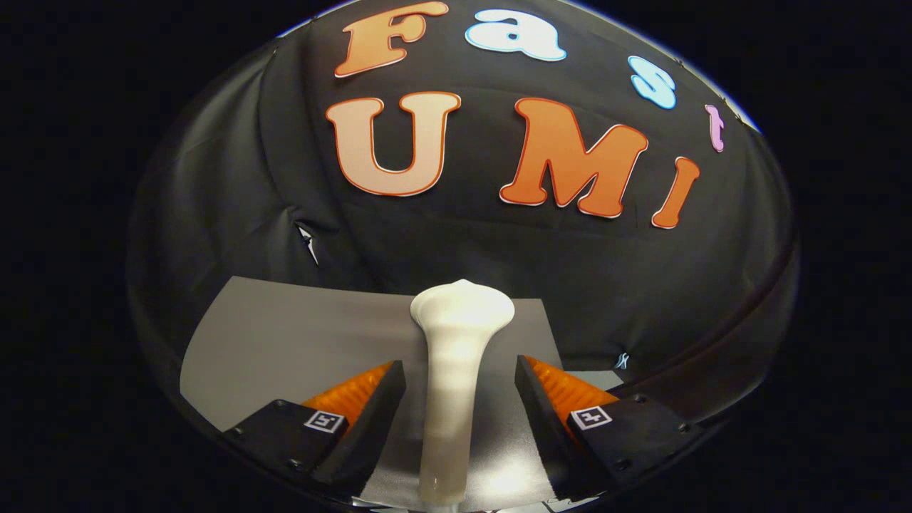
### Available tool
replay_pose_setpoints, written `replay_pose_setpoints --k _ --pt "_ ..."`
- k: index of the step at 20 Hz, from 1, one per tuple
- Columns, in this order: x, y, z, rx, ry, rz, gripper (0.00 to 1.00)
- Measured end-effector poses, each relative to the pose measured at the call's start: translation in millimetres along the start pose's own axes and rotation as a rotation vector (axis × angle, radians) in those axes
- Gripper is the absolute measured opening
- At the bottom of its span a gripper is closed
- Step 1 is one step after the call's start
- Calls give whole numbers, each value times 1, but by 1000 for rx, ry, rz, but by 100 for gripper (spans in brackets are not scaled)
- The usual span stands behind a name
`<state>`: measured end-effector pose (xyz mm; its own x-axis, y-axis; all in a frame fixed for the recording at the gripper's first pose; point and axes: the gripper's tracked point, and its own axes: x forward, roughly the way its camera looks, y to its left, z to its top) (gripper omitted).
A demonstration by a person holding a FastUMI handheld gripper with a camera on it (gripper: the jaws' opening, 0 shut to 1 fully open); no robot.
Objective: Iron the clothes twice with a garment steamer, once on the left side and once on the right side.
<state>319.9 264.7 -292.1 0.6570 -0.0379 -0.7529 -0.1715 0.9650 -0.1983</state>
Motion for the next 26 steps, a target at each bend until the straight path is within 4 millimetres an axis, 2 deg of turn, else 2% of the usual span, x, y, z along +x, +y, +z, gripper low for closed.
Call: replay_pose_setpoints --k 4,9,12,13,19,24,26 --pt "17 0 -8 49 59 15 98" --pt "29 0 -9 68 97 24 79" --pt "34 3 -12 90 119 39 60" --pt "37 3 -12 96 130 42 61" --pt "34 3 -12 83 156 32 54" --pt "35 3 -12 91 122 35 35" --pt "24 6 -10 68 79 45 35"
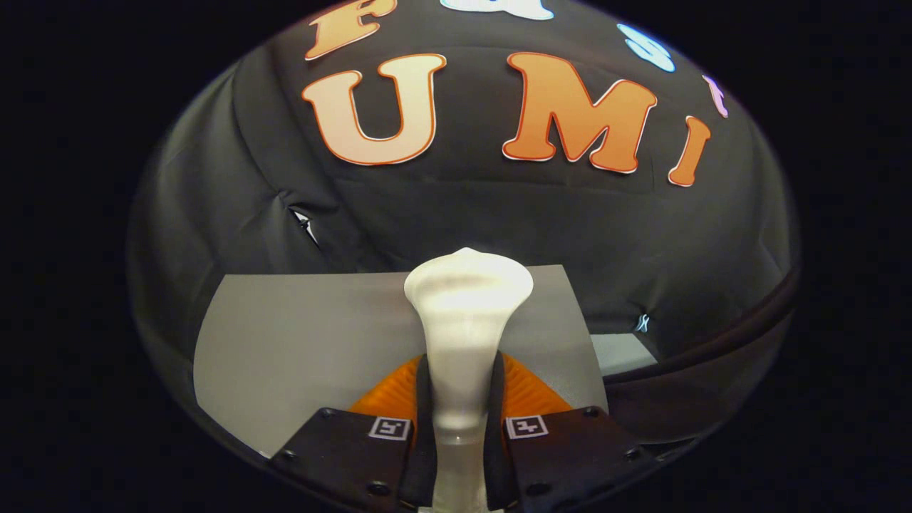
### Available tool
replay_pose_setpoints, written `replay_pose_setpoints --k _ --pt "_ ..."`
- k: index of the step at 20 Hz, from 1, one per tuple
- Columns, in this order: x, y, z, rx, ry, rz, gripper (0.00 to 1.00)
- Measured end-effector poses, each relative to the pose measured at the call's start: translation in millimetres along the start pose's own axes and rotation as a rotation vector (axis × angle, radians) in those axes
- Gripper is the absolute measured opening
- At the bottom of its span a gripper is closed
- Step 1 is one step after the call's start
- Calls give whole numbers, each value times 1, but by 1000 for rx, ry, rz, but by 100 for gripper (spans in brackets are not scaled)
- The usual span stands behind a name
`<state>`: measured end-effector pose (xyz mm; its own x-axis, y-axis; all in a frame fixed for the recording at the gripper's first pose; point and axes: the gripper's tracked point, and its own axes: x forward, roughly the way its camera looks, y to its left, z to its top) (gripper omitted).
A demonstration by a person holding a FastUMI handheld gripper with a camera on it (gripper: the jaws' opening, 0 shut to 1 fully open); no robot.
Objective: Iron the clothes twice with a garment steamer, once on the left side and once on the right side.
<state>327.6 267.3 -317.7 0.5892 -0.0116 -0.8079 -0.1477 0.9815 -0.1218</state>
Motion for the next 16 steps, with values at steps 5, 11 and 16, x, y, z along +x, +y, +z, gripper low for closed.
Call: replay_pose_setpoints --k 5,11,16 --pt "-58 13 9 -73 -139 49 35" --pt "-136 11 -12 -24 -295 123 34" --pt "-213 -12 -21 2 -464 124 34"
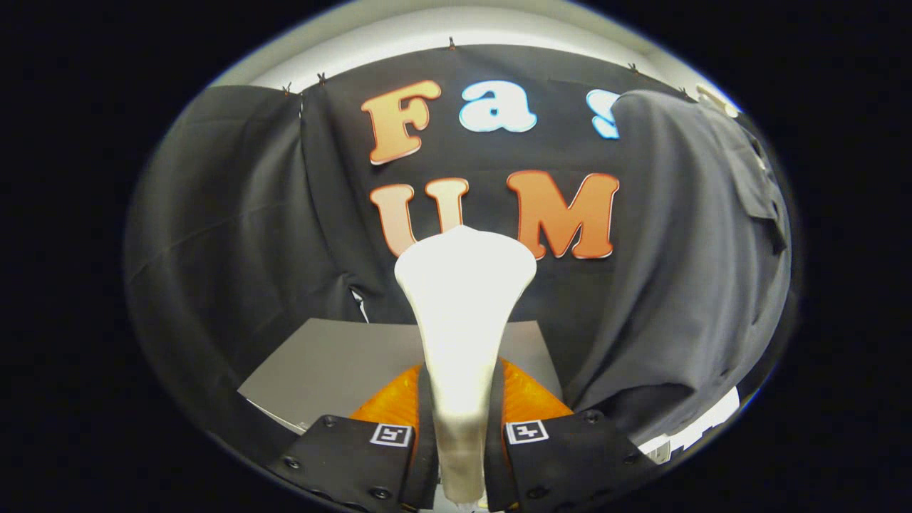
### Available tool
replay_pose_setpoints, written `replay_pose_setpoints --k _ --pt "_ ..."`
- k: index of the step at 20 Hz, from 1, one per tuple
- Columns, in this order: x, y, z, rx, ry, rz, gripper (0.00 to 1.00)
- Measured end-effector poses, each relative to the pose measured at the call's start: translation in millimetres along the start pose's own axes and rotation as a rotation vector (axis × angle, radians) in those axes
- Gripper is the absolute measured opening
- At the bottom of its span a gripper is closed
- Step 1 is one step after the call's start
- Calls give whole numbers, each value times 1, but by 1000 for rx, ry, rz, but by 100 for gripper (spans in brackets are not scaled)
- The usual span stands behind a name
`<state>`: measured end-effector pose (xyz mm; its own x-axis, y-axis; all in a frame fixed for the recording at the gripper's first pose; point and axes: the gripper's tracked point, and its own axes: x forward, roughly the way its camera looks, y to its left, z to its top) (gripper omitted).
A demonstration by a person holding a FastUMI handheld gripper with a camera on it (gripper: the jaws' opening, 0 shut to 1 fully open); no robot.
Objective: Iron the clothes twice with a garment steamer, once on the left side and once on the right side.
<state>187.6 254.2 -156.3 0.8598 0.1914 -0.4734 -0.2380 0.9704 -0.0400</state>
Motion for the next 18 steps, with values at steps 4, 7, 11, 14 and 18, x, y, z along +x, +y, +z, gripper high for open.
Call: replay_pose_setpoints --k 4,7,11,14,18 --pt "-67 -22 32 0 -135 -21 34" --pt "-112 -54 54 -3 -217 -71 34" --pt "-155 -119 73 15 -294 -173 33" --pt "-167 -162 84 30 -324 -223 33" --pt "-164 -202 92 33 -340 -244 33"
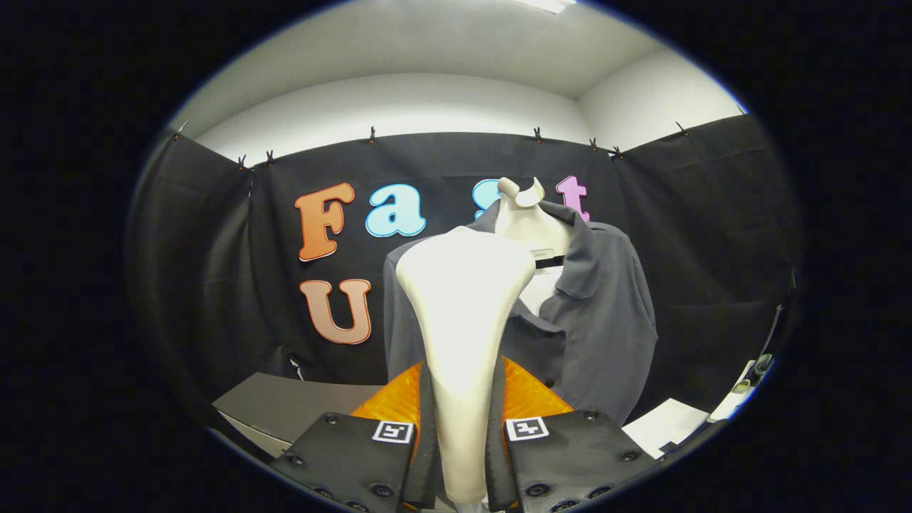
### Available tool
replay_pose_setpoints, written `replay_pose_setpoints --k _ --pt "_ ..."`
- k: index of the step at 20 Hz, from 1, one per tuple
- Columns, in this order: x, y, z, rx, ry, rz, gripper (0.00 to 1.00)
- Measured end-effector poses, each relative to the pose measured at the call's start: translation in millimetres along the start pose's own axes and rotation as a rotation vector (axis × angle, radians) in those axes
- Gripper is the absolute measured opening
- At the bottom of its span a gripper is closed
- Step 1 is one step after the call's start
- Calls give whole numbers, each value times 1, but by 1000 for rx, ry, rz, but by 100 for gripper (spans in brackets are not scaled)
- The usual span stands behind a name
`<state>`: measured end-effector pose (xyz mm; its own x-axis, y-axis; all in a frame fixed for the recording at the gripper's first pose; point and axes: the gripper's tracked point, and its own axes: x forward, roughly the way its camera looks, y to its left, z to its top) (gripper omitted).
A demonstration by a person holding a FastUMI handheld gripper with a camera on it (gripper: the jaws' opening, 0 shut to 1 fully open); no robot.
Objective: Iron the clothes twice with a garment steamer, once on the left side and once on the right side.
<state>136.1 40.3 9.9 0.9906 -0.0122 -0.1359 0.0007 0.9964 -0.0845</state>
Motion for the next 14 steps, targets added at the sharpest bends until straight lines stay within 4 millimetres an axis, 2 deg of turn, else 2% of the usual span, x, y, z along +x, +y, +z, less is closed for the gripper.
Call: replay_pose_setpoints --k 6,10,14 --pt "37 -27 -13 1 5 22 34" --pt "58 -29 -25 -7 5 64 34" --pt "65 -30 -37 1 6 90 34"
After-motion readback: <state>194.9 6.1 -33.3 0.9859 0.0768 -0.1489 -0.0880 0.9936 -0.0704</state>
